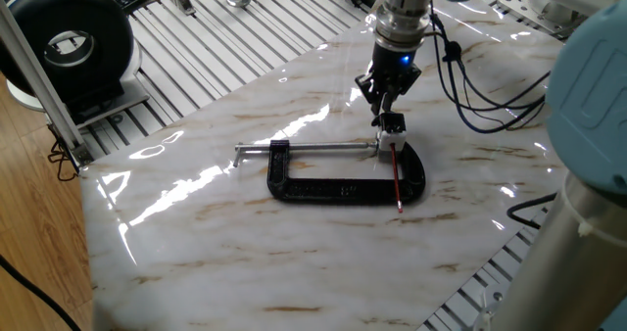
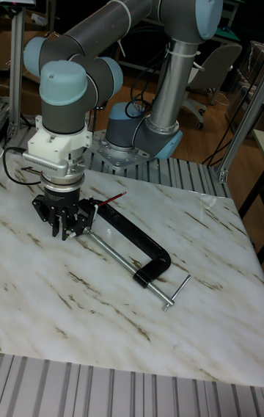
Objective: Sharpen the pencil with a pencil sharpener
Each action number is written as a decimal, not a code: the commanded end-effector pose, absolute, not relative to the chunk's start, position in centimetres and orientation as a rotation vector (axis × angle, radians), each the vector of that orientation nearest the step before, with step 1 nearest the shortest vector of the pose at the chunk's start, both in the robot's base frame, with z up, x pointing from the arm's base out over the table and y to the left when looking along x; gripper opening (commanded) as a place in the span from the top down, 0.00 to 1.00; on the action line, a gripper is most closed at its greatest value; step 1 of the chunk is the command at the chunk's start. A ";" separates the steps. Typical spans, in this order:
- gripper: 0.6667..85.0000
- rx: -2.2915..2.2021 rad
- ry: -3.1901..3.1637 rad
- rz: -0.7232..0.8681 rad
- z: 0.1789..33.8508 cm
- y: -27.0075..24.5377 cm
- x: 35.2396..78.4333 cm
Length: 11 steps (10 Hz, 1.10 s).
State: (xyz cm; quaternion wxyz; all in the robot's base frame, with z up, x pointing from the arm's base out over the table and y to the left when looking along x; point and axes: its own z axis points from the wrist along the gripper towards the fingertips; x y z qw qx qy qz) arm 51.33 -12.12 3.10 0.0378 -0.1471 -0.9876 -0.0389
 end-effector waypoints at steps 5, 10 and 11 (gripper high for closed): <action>0.70 -0.410 -3.085 -0.109 3.5 -11.8 53.9; 0.77 -0.527 -3.005 -0.161 3.5 -10.5 53.0; 0.81 -0.528 -3.001 -0.150 3.3 -10.6 52.9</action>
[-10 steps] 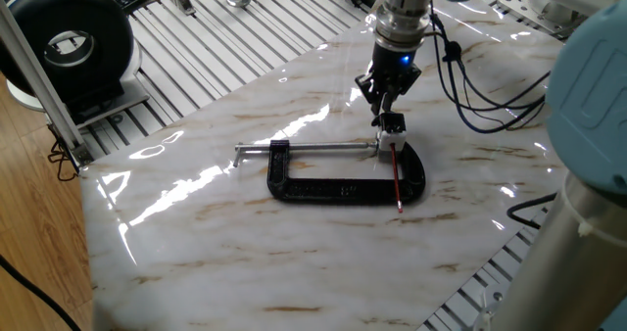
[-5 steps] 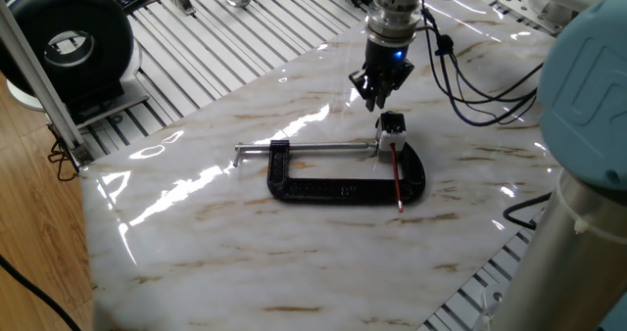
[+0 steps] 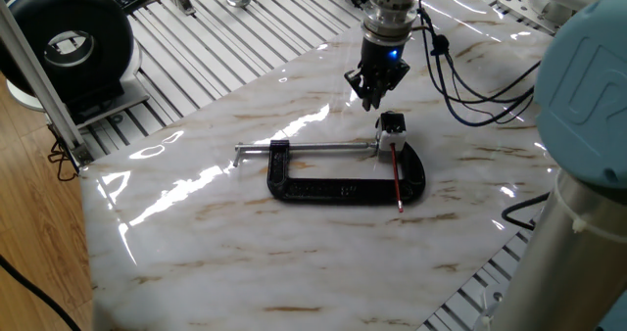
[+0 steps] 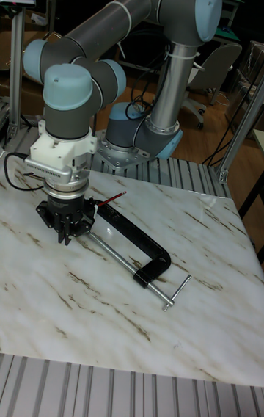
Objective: Sharpen the pencil with a pencil sharpener
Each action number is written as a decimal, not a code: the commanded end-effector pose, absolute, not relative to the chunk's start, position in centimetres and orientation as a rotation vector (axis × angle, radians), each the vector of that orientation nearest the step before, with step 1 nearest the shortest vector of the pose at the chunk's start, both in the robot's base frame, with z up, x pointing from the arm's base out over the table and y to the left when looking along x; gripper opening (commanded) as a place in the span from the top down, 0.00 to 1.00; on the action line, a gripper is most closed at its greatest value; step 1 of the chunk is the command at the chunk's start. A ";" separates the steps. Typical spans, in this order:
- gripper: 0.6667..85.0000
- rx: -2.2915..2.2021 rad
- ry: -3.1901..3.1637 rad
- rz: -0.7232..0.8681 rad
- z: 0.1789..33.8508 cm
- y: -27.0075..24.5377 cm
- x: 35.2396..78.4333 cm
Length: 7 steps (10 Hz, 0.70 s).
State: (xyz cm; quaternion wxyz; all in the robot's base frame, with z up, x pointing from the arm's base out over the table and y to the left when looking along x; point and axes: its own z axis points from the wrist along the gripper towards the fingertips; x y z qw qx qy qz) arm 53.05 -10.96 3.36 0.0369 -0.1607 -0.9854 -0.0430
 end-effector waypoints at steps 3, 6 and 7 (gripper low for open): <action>0.87 -0.522 -2.997 -0.151 3.1 -10.6 52.9; 0.89 -0.449 -3.028 -0.111 3.0 -11.3 53.1; 0.88 -0.436 -3.055 -0.106 3.1 -11.5 53.7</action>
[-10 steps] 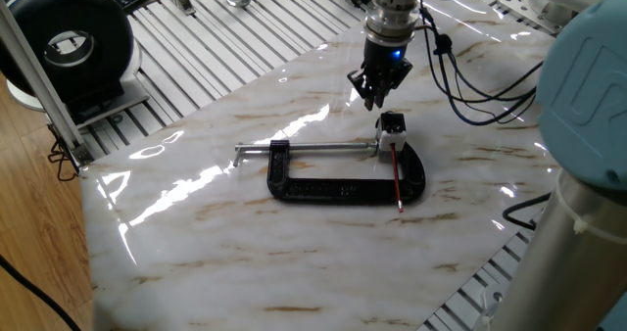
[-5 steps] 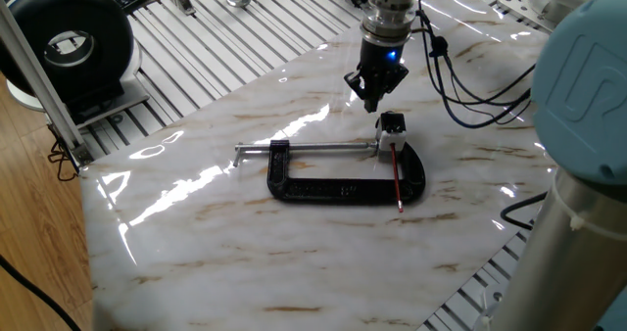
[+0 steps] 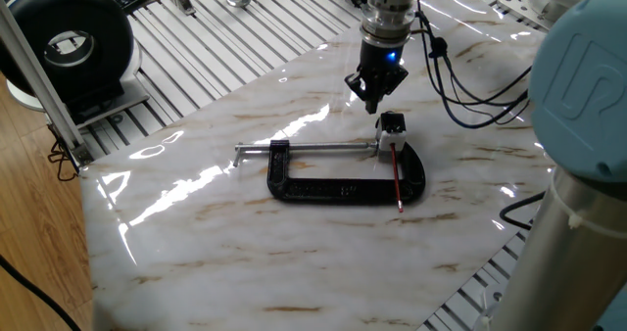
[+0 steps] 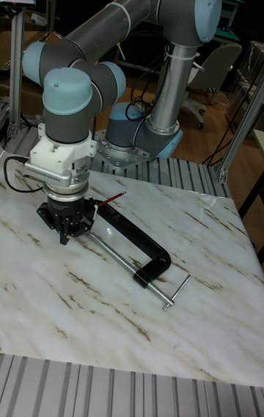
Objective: Sharpen the pencil with a pencil sharpener
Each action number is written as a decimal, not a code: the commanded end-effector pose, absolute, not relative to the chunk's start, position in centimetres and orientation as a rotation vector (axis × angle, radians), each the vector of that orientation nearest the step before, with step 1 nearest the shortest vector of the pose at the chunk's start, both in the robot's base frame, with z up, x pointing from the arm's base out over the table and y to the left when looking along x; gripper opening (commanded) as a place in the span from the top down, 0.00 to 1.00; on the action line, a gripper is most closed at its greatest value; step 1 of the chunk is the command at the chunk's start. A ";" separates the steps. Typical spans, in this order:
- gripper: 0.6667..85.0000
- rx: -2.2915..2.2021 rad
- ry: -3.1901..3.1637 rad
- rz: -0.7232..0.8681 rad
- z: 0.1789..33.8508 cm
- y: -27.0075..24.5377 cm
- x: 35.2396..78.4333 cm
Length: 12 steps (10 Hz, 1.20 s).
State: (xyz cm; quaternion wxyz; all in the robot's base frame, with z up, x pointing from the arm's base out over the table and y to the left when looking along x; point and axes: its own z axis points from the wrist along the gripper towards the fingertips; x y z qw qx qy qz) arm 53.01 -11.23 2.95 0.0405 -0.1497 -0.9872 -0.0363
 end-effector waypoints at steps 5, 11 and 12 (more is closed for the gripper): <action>0.64 -0.302 -3.076 -0.154 3.1 -10.8 53.8; 0.63 -0.235 -3.042 -0.219 3.1 -9.9 53.3; 0.62 -0.228 -3.038 -0.195 2.6 -10.7 53.9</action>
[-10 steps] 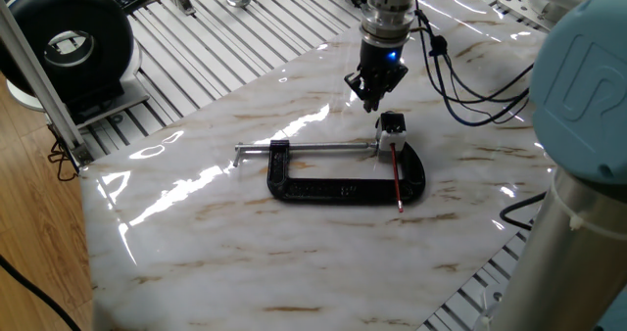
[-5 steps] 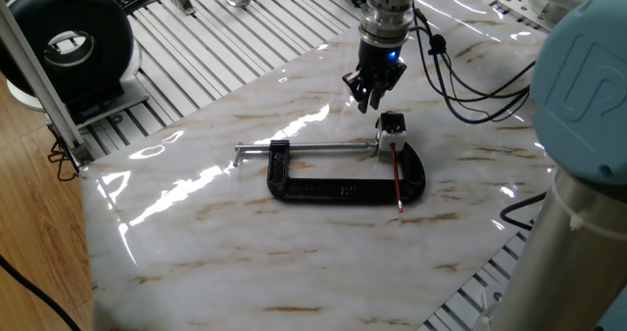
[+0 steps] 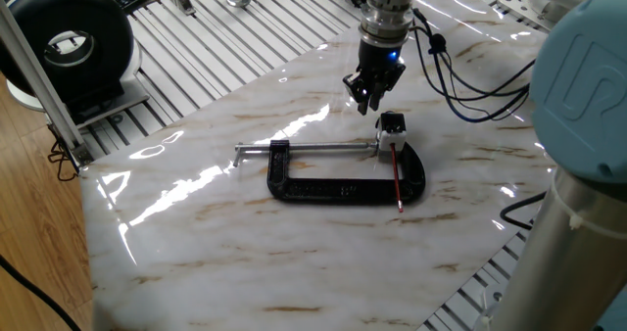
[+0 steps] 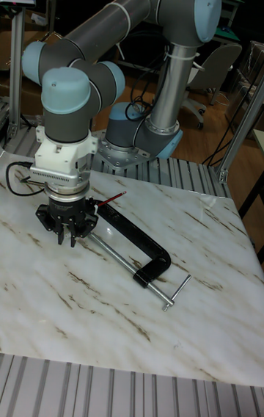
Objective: Sharpen the pencil with a pencil sharpener
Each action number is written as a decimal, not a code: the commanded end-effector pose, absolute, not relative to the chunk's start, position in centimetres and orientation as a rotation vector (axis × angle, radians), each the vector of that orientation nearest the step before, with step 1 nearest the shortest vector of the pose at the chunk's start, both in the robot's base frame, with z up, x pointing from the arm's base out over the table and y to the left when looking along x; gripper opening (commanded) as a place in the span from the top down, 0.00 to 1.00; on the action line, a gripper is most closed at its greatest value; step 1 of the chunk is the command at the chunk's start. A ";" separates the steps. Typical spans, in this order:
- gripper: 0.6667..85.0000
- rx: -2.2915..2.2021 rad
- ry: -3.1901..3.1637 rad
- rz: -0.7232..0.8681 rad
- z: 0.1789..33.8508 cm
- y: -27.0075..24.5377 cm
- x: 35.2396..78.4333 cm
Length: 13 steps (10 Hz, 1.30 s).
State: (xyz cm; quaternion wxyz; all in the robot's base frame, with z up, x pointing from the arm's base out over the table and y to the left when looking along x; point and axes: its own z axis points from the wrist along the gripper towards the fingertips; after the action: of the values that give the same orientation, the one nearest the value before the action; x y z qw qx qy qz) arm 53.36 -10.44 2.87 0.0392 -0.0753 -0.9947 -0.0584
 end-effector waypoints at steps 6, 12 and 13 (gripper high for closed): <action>0.66 -0.405 -2.946 -0.195 1.7 -11.3 53.2; 0.70 -0.528 -2.855 -0.178 2.1 -11.4 51.3; 0.70 -0.529 -2.859 -0.157 2.1 -11.8 51.0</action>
State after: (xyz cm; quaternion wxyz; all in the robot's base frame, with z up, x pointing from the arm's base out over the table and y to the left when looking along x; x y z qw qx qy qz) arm 51.54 -11.57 1.82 0.1093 -0.1668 -0.9783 -0.0563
